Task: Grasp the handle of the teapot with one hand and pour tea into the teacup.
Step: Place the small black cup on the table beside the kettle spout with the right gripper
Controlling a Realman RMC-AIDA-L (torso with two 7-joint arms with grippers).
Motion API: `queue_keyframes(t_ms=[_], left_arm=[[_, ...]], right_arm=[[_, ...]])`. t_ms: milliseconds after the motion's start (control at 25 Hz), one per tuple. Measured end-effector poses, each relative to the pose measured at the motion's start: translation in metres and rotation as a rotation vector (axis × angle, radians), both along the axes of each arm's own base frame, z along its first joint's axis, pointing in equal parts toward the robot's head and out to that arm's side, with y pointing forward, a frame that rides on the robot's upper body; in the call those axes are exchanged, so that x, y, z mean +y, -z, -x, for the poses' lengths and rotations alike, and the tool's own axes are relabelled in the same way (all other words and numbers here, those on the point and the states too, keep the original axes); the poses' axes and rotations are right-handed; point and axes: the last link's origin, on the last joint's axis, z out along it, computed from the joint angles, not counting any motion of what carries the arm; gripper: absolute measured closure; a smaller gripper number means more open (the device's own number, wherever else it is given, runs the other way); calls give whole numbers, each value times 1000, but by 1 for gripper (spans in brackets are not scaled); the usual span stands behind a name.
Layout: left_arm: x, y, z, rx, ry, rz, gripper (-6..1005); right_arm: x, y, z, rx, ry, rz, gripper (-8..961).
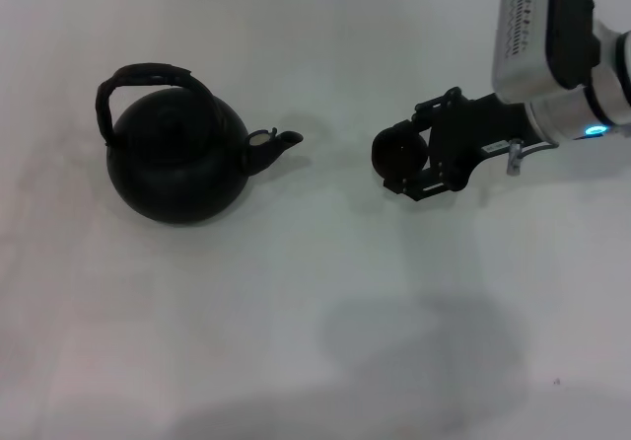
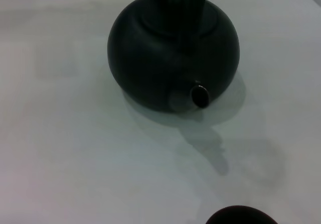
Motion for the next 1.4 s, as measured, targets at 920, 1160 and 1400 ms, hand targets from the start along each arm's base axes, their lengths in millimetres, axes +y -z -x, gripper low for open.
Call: queue_keyframes(t_ms=[920, 1160, 1400], left_arm=[[1, 0, -1, 1, 7, 8, 470], [0, 0, 0, 2, 6, 9, 470], [-1, 1, -1, 1, 7, 9, 469]], right_arm=[[-2, 23, -9, -78, -25, -38, 235], [-2, 23, -11, -88, -24, -42, 235], [-2, 24, -13, -86, -16, -43, 234]])
